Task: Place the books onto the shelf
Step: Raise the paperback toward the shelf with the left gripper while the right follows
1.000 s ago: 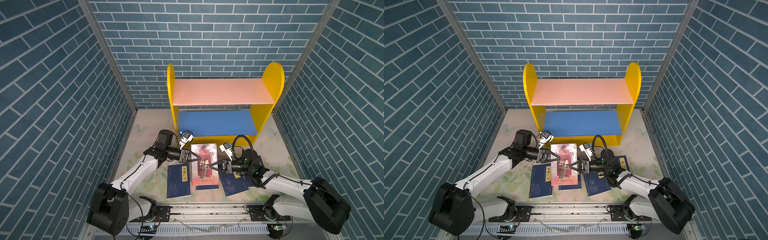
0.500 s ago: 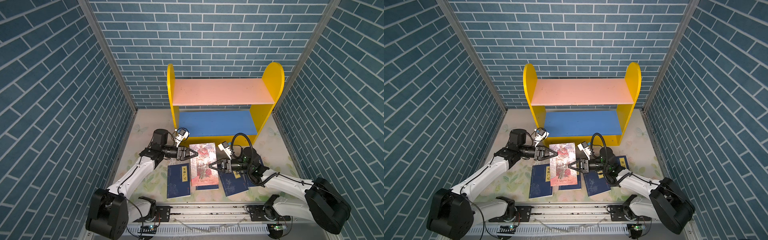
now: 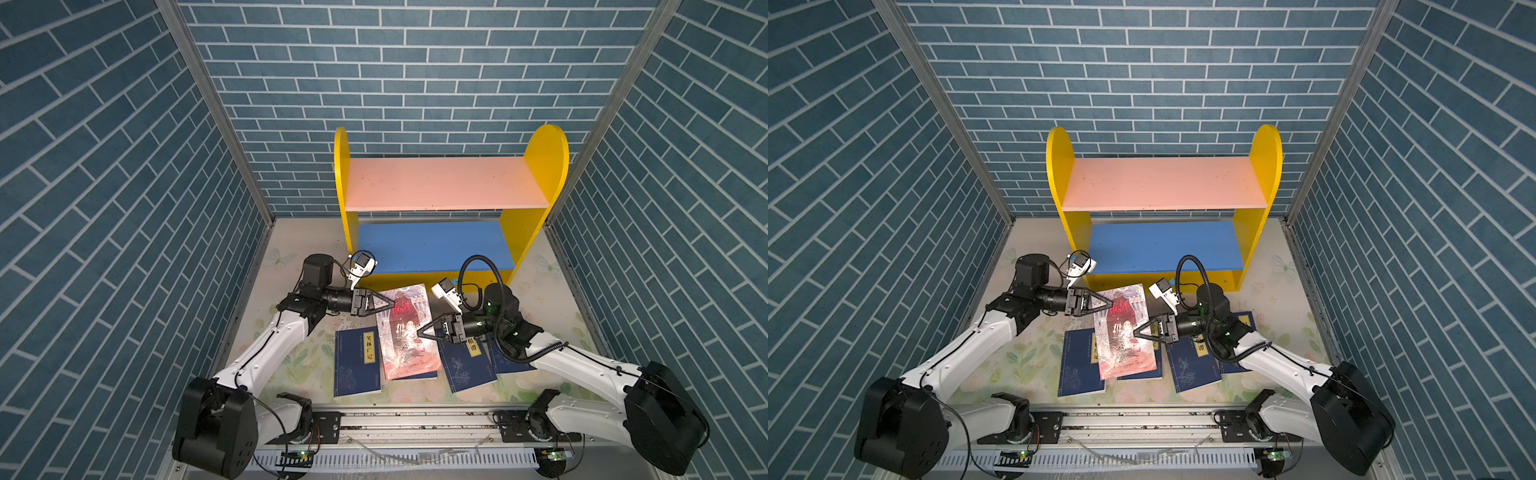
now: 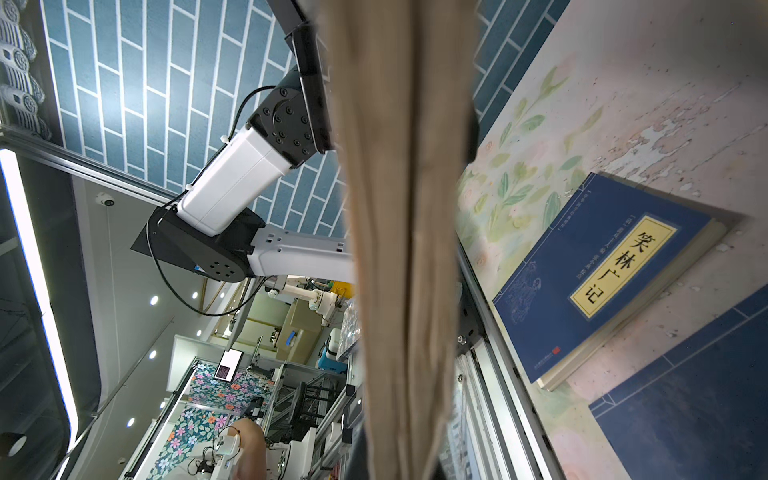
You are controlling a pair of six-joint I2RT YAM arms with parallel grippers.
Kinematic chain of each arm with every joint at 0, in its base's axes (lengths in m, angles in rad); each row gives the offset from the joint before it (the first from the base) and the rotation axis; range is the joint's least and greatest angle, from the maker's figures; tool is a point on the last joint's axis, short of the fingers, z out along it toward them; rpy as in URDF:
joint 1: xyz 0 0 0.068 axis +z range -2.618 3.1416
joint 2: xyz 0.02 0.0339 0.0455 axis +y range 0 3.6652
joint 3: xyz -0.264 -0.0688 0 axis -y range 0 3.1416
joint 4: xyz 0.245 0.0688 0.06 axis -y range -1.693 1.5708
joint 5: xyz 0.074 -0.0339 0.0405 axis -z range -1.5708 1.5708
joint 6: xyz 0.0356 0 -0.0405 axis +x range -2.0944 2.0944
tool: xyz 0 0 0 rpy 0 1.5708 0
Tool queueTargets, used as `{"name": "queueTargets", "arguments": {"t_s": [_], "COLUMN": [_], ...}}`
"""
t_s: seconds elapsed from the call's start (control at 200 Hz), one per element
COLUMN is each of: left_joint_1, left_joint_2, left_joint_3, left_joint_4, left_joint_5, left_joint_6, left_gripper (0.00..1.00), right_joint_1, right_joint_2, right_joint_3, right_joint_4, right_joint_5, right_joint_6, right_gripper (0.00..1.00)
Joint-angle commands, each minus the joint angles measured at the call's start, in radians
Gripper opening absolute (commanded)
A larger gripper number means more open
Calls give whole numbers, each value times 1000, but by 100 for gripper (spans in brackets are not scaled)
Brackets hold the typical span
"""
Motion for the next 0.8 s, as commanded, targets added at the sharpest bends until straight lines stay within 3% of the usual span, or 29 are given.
{"name": "queueTargets", "arguments": {"t_s": [0.0, 0.035, 0.085, 0.12, 0.305, 0.46, 0.595, 0.795], "left_joint_1": [7, 7, 7, 7, 7, 7, 7, 13], "left_joint_2": [-3, -7, -13, -21, -59, -95, -98, -84], "left_joint_3": [29, 31, 30, 32, 82, 182, 310, 425], "left_joint_4": [27, 23, 23, 25, -23, -91, -164, -17], "left_joint_5": [25, 26, 26, 25, 26, 13, -91, -220], "left_joint_6": [-43, -40, -36, -34, 26, 96, 113, -58], "left_gripper": [4, 0, 0, 0, 0, 0, 0, 0], "right_joint_1": [2, 2, -4, -9, -58, -84, -91, -91], "right_joint_2": [13, 17, 21, 16, -115, -289, -417, -552], "right_joint_3": [48, 49, 53, 50, 1, -20, 0, 44], "right_joint_4": [-50, -48, -50, -50, -100, -187, -258, -272], "right_joint_5": [-41, -31, -5, 18, 198, 301, 376, 476], "right_joint_6": [-84, -88, -87, -87, -84, -86, -88, -80], "right_gripper": [0, 0, 21, 30, 63, 70, 72, 82]}}
